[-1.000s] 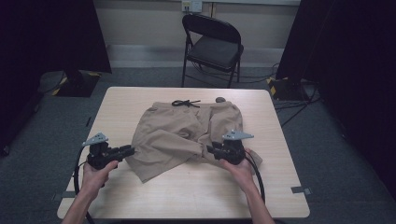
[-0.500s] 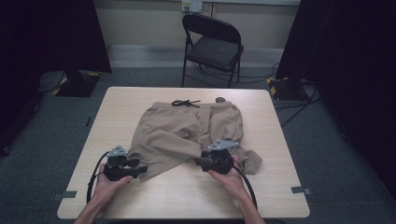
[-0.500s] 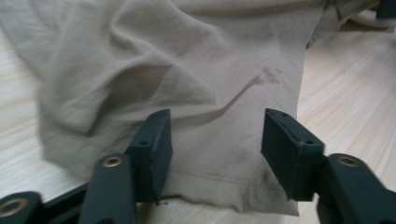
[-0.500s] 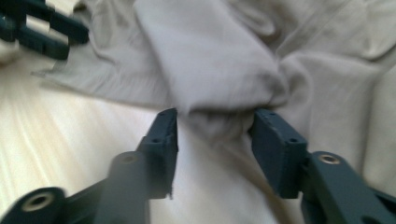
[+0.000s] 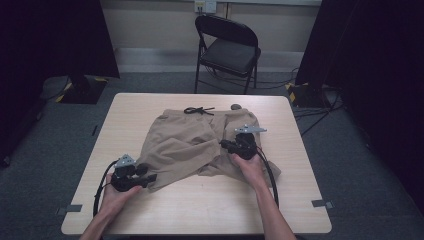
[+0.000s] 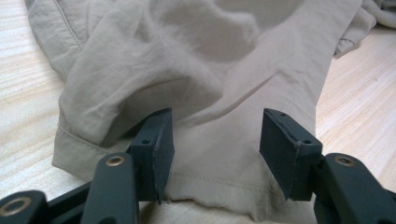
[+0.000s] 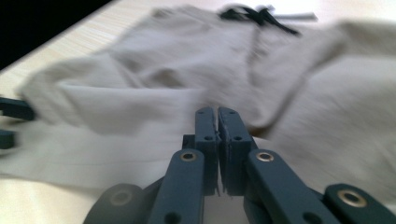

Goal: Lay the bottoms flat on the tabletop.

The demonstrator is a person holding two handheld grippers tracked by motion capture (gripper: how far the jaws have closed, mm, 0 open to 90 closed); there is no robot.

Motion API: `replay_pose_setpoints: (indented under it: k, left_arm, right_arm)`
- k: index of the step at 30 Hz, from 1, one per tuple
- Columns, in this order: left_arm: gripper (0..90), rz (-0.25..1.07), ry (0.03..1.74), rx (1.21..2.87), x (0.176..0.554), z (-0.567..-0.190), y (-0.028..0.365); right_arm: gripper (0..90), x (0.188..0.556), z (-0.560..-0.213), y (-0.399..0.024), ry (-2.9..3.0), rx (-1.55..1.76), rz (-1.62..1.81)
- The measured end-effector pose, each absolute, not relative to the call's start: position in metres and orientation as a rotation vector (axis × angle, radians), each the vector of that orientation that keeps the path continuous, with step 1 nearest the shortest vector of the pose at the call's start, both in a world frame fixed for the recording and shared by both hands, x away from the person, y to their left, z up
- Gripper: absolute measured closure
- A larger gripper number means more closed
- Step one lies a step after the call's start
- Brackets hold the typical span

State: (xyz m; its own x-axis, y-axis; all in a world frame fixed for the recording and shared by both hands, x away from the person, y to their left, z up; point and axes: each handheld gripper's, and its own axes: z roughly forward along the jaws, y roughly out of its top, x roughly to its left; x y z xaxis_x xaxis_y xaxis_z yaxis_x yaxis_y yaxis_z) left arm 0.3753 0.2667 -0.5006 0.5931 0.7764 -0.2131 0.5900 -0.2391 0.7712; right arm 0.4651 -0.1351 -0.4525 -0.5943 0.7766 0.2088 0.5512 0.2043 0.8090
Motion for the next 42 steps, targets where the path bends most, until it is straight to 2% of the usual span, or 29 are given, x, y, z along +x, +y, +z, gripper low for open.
replay_pose_setpoints:
  k: [2, 7, 14, 19, 27, 31, 34, 39, 42]
  left_arm:
    - [43.8, 0.273, 1.095, 1.947, 0.375, -0.5, 0.267]
    - [41.3, 0.276, 1.106, 1.945, 0.375, -0.5, 0.27]
    - [41.3, 0.294, 1.133, 1.926, 0.378, -0.5, 0.277]
    - [41.3, 0.32, 1.156, 1.915, 0.379, -0.5, 0.285]
    - [45.2, 0.31, 1.204, 1.885, 0.378, -0.499, 0.307]
    - [50.7, 0.303, 1.137, 1.878, 0.37, -0.491, 0.304]
    - [49.7, 0.307, 1.142, 1.893, 0.37, -0.494, 0.299]
    - [41.2, 0.33, 1.171, 1.915, 0.376, -0.5, 0.297]
    - [41.1, 0.388, 1.167, 1.94, 0.377, -0.5, 0.291]
  right_arm:
    - [87.0, 0.466, -0.461, -0.137, 2.254, 1.279, 1.314]
    - [71.5, 0.444, -0.455, -0.138, 2.251, 1.208, 1.358]
    - [63.8, 0.42, -0.439, -0.139, 2.279, 1.106, 1.41]
    - [59.8, 0.42, -0.445, -0.122, 2.314, 1.076, 1.385]
    - [62.9, 0.419, -0.449, -0.111, 2.353, 1.055, 1.378]
    - [63.7, 0.414, -0.449, -0.108, 2.365, 1.038, 1.392]
    - [62.6, 0.41, -0.451, -0.101, 2.387, 1.011, 1.383]
    - [58.9, 0.413, -0.462, -0.092, 2.423, 1.015, 1.331]
    - [62.4, 0.415, -0.47, -0.091, 2.428, 1.034, 1.316]
